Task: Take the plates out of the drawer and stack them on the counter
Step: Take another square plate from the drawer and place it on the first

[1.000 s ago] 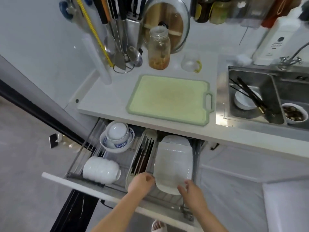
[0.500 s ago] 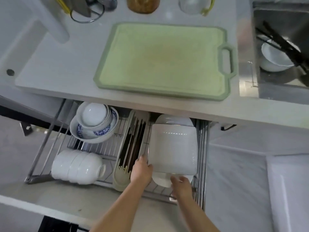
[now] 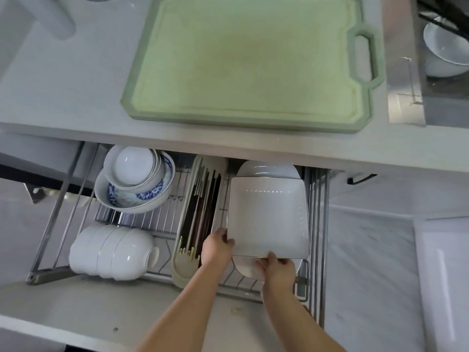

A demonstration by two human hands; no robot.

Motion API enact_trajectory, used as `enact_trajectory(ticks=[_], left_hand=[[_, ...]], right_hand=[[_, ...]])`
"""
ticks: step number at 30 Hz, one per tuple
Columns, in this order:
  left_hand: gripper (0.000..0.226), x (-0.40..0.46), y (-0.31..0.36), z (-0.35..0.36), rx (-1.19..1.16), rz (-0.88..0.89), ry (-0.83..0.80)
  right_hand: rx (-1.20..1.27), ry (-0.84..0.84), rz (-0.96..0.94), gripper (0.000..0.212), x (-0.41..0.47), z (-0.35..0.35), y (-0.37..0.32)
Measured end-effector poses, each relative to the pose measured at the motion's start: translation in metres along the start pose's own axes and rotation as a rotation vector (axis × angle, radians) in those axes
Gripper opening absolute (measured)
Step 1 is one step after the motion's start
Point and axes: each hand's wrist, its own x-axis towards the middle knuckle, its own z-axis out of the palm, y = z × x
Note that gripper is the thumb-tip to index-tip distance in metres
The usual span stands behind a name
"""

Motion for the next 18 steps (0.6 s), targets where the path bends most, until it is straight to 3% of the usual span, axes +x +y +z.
enact_trajectory(ticks=[5, 8, 10, 18], left_hand=[[0.009, -0.024, 0.004, -0.016, -0.066, -0.006, -0.005], [0.024, -0.051, 0.005, -0.032, -0.115, -0.024, 0.007], [0.017, -0.071, 0.005, -0.043, -0.154, -0.012, 0.008], [0.019, -0.160, 0.014, -0.089, -0.261, 0.072, 0.042]], right_hand=[[-0.035, -0.020, -0.074, 0.022, -0.025, -0.008, -0.012], [-0.031, -0.065, -0.093, 0.022, -0.046, -0.016, -0.018], [-0.014, -0.131, -0.120, 0.022, -0.065, -0.024, -0.023], [-0.065, -0.363, -0.306, 0.046, -0.135, -0.071, -0.061]])
